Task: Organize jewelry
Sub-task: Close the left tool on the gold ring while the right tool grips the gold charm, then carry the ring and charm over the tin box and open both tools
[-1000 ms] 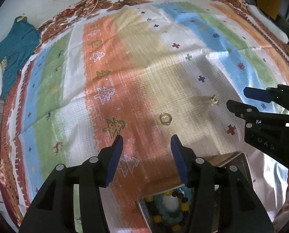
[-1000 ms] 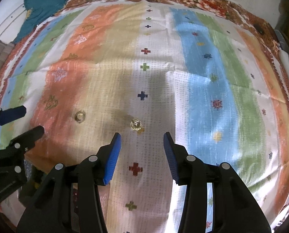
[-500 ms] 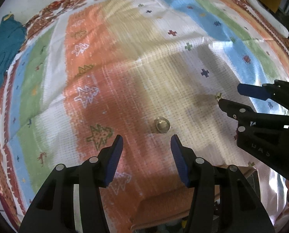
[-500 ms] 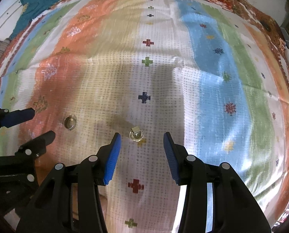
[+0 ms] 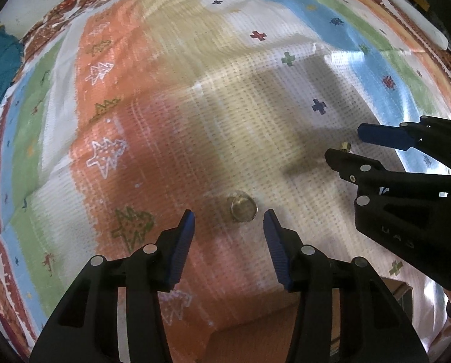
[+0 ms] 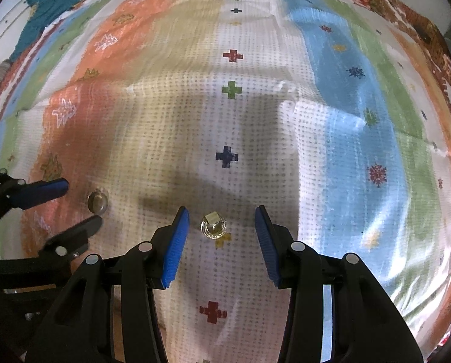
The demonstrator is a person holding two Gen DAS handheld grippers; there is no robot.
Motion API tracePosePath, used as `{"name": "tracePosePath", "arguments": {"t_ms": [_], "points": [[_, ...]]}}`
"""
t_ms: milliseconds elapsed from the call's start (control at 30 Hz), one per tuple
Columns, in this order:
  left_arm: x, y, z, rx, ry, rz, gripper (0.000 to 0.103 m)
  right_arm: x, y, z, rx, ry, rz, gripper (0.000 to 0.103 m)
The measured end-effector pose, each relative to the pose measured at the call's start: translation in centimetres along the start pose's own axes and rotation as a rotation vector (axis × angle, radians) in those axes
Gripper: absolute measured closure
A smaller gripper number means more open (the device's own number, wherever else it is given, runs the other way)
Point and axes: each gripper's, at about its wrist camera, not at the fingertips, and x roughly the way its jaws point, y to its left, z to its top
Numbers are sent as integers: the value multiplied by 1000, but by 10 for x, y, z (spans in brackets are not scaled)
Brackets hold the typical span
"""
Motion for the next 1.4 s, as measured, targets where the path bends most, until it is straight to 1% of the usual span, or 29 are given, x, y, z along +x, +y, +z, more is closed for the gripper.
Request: {"name": "tracePosePath", "arguments": {"t_ms": [133,200,233,267,300,367,533,667,933,1133,1300,1400], "points": [[8,-1,2,-1,14,-12,63,3,3,1,-8,4,-5,66],[8,-3,4,7,8,-8,72,4,3,0,-14,9,-12,73],[8,-2,5,2,6,-10,76,5,3,0,-13,13,-7,74],[8,-3,5,0,7,-13,82,5,2,-1,-12,17,-2,79],[9,-3,5,2,10,-14,85,5,3,0,-14,20,0,84],[9,-5,4,13,8,-3,85,6,3,0,-22,20,1,86],[4,-8,1,10,-2,2,85,3,7,-2,-35,7,-3,87],[-12,-4,-3,-12,-34,0,85,-13,10,-8,-48,-26,-10,87],[-52,3,-25,-24,-96,12,85,-50,12,-23,-54,-88,10,87],[-72,4,-32,-47,-130,-4,85,-67,23,-27,-58,-115,26,87],[-89,3,-49,-54,-156,1,85,-82,32,-33,-65,-143,38,87],[-97,6,-55,-69,-170,-8,85,-89,36,-39,-64,-149,52,87]]}}
